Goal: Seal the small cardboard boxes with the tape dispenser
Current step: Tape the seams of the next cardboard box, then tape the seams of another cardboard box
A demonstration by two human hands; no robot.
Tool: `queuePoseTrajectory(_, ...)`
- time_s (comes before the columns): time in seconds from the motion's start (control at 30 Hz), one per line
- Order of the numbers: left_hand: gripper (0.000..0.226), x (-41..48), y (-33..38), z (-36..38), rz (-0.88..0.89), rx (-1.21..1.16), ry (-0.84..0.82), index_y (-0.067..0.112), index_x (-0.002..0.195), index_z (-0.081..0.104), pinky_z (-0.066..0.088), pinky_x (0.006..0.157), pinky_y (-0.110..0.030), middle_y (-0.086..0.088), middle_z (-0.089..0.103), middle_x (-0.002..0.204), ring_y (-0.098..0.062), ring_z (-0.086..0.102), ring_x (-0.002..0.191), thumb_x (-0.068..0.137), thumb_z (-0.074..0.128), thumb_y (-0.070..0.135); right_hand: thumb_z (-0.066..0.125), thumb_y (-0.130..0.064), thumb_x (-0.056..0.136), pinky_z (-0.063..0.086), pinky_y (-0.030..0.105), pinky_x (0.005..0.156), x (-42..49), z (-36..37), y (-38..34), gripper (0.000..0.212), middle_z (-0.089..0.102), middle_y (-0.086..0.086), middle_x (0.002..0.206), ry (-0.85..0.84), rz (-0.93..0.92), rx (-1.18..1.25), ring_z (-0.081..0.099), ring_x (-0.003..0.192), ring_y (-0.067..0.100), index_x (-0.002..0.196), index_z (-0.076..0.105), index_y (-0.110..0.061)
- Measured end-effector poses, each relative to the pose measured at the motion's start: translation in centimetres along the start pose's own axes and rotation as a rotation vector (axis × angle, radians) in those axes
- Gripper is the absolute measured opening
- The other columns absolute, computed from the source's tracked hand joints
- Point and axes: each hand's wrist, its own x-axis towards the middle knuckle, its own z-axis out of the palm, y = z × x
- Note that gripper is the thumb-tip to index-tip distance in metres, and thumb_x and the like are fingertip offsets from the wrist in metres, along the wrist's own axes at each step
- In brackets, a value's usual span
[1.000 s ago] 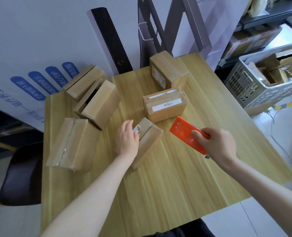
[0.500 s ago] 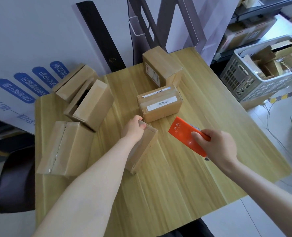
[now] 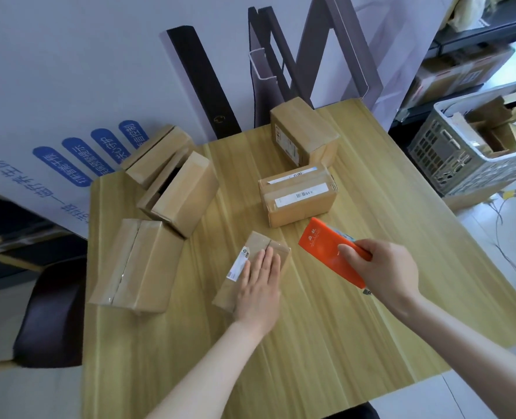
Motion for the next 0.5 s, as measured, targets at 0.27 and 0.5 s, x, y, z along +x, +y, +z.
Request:
queuePoseTrajectory(0.27, 0.075, -1.0, -10.2, -1.2, -0.351, 0.11, -0.068, 0.011, 0.14, -0.032, -0.012, 0.118, -0.041, -0.006, -0.029, 0.156, -0.02, -0.029, 0.14, 0.102, 0.031, 0.023, 0.06, -0.049, 0.087, 0.038, 0.021, 0.041, 0.6, 1.3, -3.4, 0.026, 0.06, -0.009, 0.047, -0.067, -0.089, 0.001, 0.051, 0.025, 0.003, 0.068, 0.065, -0.033)
queuePoseTrajectory(0.5, 0.09, 2.0, -11.7, -3.6, -0.529, 0.006, -0.066, 0.01, 0.151, -0.012, -0.008, 0.118, -0.047, -0.007, -0.019, 0.159, -0.022, -0.02, 0.145, 0.091, 0.054, 0.015, 0.062, -0.045, 0.087, 0.03, 0.019, 0.041, 2.1, 0.7, -4.2, 0.03, 0.058, -0.008, 0.046, -0.048, -0.074, 0.041, 0.052, 0.027, 0.004, 0.06, 0.062, -0.031)
